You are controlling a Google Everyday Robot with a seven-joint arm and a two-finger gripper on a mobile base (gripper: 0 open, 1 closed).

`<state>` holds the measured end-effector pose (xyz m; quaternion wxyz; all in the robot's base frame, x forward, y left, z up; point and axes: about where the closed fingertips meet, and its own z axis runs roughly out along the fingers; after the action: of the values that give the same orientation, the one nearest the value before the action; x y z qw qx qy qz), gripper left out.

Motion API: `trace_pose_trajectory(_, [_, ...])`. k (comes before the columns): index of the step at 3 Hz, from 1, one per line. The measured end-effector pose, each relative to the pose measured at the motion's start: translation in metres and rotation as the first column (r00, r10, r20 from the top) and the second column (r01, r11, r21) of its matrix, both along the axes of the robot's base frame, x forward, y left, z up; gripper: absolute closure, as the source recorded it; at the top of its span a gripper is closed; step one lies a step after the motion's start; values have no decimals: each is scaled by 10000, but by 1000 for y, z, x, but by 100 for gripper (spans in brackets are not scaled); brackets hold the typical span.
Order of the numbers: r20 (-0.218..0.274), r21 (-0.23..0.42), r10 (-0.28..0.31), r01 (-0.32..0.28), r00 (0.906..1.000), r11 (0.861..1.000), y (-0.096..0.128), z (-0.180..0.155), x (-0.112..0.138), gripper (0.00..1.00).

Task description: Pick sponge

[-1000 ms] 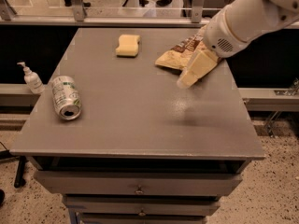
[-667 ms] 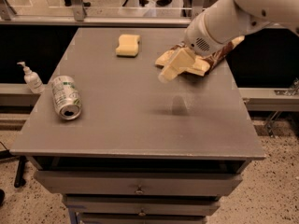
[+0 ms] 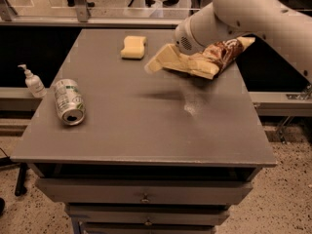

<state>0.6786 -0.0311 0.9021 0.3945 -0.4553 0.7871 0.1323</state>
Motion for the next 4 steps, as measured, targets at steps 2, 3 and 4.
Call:
trace_pose_trajectory(2, [195, 1381, 131, -157, 9997, 9903, 87, -27, 80, 0])
trace_pose_trajectory(3, [192, 1383, 136, -161, 9997, 9903, 87, -27, 80, 0])
trace_pose_trajectory(4, [-171, 2007, 12, 22, 9999, 9797, 89, -38, 80, 0])
